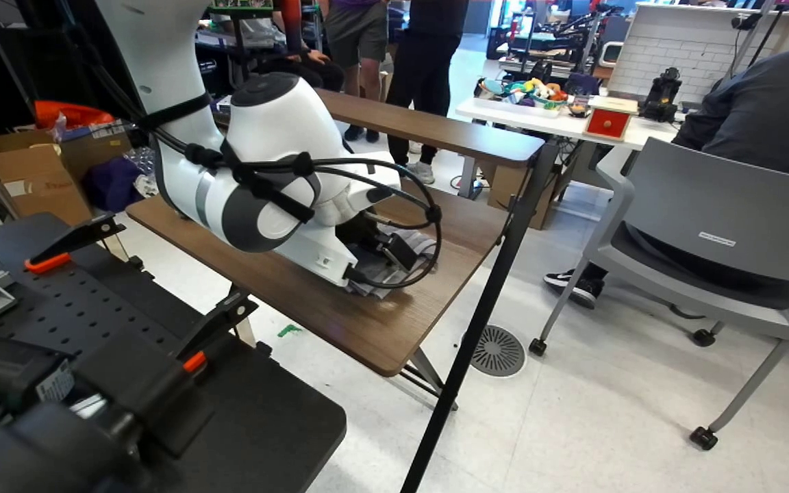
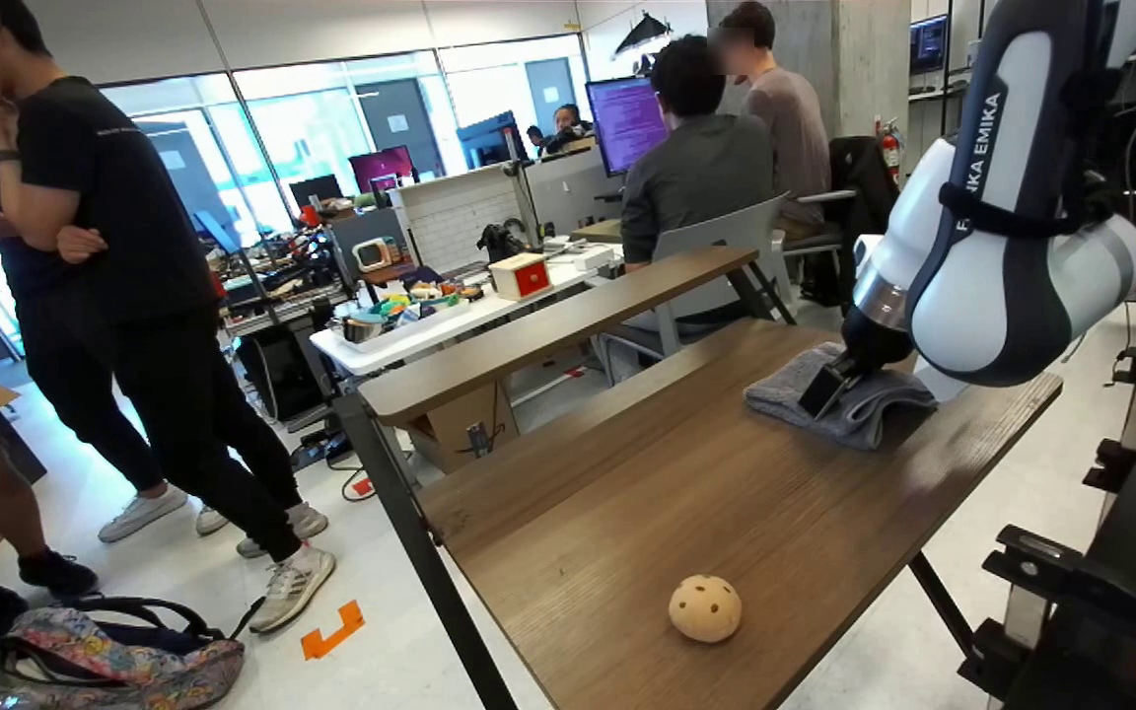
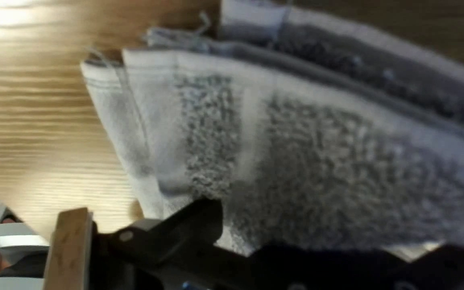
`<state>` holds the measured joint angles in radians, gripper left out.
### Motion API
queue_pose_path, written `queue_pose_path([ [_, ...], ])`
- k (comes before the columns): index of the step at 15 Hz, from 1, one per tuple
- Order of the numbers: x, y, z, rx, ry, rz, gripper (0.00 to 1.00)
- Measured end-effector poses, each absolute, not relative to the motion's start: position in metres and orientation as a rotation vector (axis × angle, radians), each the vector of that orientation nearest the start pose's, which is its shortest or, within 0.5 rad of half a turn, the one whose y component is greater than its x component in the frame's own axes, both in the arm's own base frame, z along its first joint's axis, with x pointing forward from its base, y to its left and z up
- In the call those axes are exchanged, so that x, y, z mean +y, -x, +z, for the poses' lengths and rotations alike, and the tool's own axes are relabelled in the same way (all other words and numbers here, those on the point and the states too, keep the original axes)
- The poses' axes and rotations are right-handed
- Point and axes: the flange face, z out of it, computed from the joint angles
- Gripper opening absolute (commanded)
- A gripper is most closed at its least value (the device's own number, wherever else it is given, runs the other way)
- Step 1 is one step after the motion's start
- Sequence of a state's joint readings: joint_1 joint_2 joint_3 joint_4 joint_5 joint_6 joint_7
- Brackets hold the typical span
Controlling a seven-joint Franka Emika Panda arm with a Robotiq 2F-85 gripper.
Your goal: Wipe the table
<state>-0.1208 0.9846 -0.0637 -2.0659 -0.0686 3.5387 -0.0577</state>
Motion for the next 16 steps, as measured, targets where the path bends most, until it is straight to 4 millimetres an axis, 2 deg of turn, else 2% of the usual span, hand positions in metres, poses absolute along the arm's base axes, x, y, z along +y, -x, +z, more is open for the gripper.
queue_pose_path([
  [3, -0.056, -0.549, 0.011, 0.003, 3.076, -0.760, 1.00],
  [7, -0.033, -0.558, 0.013, 0.072, 3.021, -0.757, 1.00],
  [10, -0.033, -0.573, 0.022, 0.204, 2.965, -0.779, 1.00],
  [12, -0.038, -0.579, 0.036, 0.272, 2.911, -0.805, 1.00],
  [14, -0.043, -0.583, 0.060, 0.304, 2.834, -0.837, 1.00],
  [16, -0.050, -0.581, 0.093, 0.319, 2.742, -0.868, 1.00],
])
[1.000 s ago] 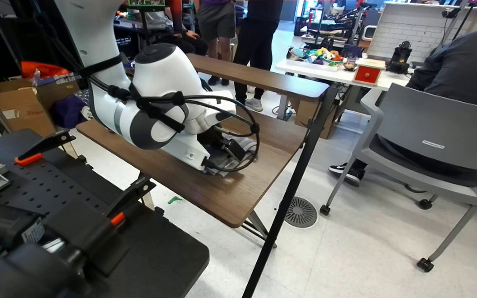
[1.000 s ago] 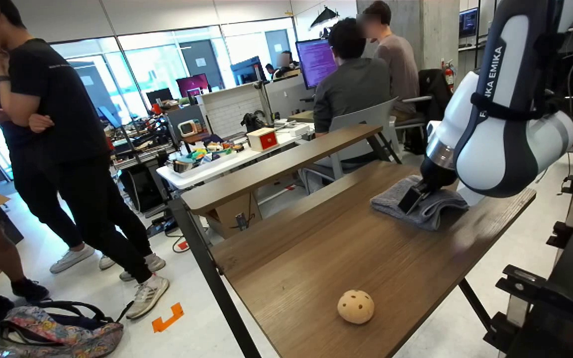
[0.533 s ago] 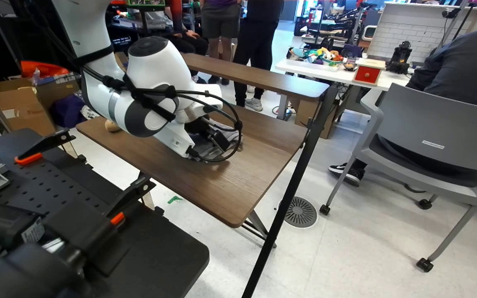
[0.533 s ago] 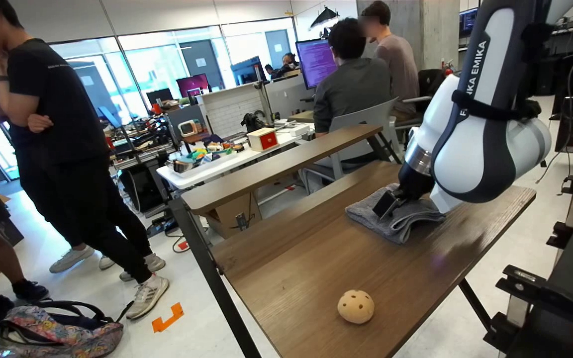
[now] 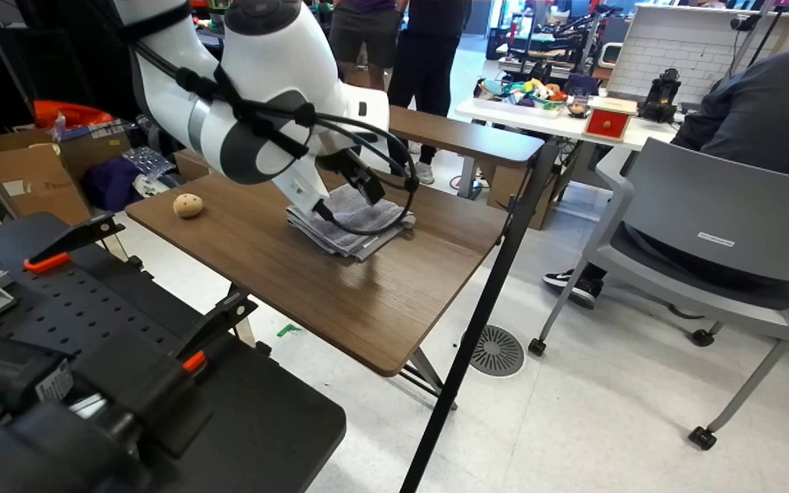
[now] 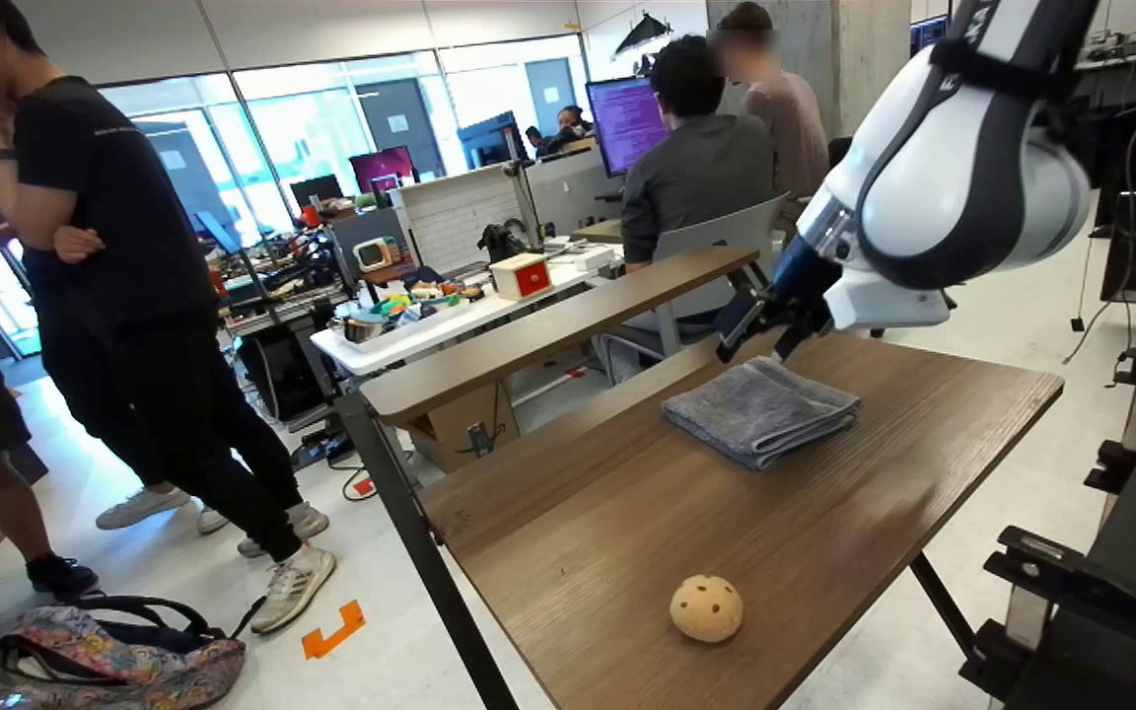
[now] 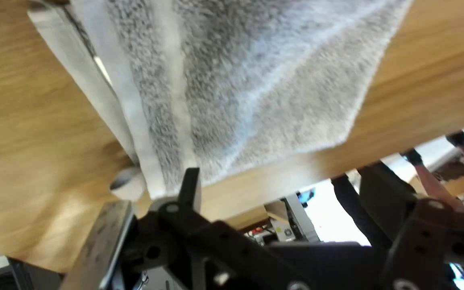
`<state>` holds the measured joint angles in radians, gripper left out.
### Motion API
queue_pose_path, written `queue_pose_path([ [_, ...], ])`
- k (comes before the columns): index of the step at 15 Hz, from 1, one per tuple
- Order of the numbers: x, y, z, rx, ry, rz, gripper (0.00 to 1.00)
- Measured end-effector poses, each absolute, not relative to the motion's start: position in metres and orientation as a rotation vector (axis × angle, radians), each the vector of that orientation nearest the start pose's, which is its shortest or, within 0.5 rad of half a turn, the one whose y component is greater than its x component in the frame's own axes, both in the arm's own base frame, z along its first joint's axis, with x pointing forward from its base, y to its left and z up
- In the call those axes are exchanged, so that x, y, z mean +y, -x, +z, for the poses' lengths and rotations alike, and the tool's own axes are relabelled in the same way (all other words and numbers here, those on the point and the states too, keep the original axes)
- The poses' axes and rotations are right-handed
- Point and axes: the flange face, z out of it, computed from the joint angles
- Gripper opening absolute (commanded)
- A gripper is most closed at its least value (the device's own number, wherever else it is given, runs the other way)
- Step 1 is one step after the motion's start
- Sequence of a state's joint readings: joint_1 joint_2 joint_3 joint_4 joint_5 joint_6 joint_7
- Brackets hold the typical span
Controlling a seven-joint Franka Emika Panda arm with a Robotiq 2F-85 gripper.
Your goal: Wipe the table
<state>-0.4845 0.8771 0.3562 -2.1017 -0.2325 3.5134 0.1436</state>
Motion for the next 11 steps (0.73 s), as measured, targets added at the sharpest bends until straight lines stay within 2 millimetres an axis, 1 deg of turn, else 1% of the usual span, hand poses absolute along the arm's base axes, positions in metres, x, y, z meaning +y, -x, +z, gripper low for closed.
queue_pose_path([
  [3, -0.062, -0.564, 0.144, 0.338, 2.609, -0.903, 1.00],
  [4, -0.067, -0.556, 0.158, 0.345, 2.569, -0.910, 1.00],
  [6, -0.081, -0.539, 0.179, 0.366, 2.495, -0.923, 1.00],
  [8, -0.100, -0.523, 0.194, 0.389, 2.439, -0.945, 1.00],
  [9, -0.108, -0.517, 0.196, 0.399, 2.429, -0.953, 1.00],
  [10, -0.111, -0.514, 0.197, 0.405, 2.425, -0.954, 1.00],
  [11, -0.110, -0.514, 0.197, 0.404, 2.423, -0.952, 1.00],
])
